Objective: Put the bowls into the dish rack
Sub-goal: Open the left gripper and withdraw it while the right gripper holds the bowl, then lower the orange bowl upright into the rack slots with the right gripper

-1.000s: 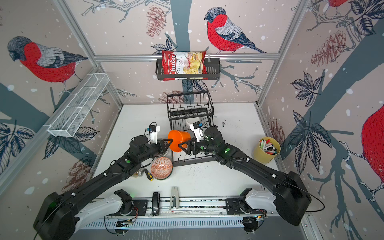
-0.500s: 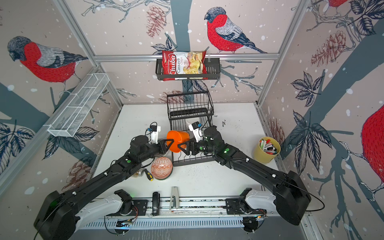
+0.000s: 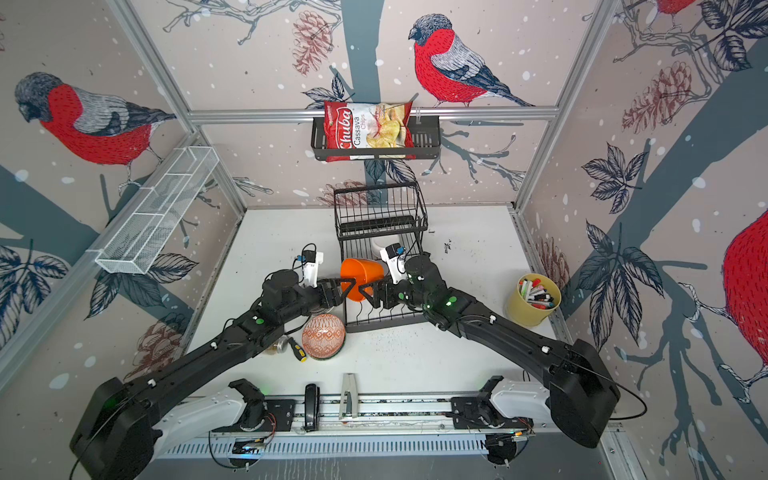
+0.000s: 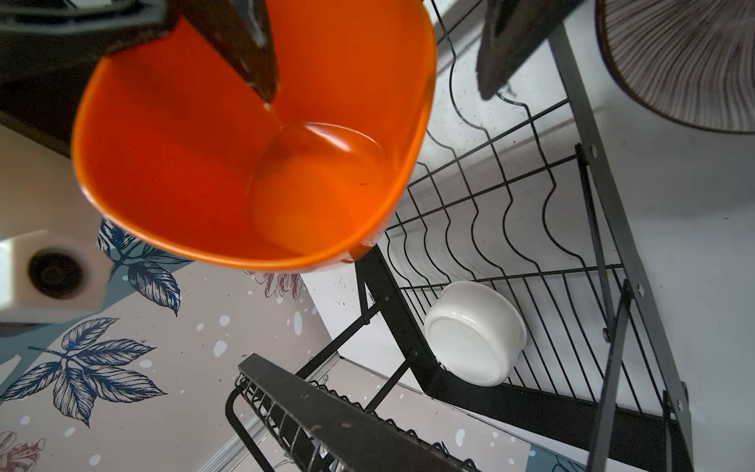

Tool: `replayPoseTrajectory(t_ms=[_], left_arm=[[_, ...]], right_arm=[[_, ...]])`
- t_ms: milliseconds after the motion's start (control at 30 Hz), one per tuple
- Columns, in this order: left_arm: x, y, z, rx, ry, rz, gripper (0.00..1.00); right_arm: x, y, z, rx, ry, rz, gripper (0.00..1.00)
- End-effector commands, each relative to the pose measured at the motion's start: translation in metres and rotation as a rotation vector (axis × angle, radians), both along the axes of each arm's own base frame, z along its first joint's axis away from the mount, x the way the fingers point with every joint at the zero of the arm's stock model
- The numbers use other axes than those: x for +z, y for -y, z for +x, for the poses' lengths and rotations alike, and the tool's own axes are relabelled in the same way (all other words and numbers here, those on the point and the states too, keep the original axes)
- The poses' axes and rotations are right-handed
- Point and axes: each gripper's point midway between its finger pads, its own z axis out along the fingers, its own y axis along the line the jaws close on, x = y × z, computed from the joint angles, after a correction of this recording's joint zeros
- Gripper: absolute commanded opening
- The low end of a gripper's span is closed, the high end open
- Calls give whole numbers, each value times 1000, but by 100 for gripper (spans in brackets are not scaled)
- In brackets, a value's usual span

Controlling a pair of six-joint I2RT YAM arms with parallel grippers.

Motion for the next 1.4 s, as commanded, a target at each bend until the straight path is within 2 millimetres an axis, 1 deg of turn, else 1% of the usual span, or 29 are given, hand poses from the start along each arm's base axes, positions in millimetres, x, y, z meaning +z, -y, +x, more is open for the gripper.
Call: replayPoseTrajectory(t_ms=[0,33,100,167,333,467,567,833,1067,1367], left_arm=[[10,-4,5,27,37,0,89],[9,-5,4,33,35,6,91],[8,-10,4,51,33,24,95],[7,-15,4,75,31,39,96],[3,-30,2,142,17,72,97],[5,-40,-1,182,17,84,97],[7,-47,-3,208,21,91,97],[12,-54,-8,226,33,85,97],[11,-58,-10,241,27,85,97],[12,-63,-15,249,28,79,97]], right_arm=[[-1,4,15,-67,70,-54,66],[-8,4,17,-78,71,-83,66],[-15,5,23,-104,96,-129,66],[-19,4,28,-130,124,-171,66],[-26,2,45,-198,230,-293,66],[-29,2,60,-254,334,-405,68],[-32,-3,68,-267,396,-459,69],[-35,-16,76,-277,561,-541,72],[-39,-22,92,-308,679,-597,73],[-46,-36,108,-307,745,-609,76]])
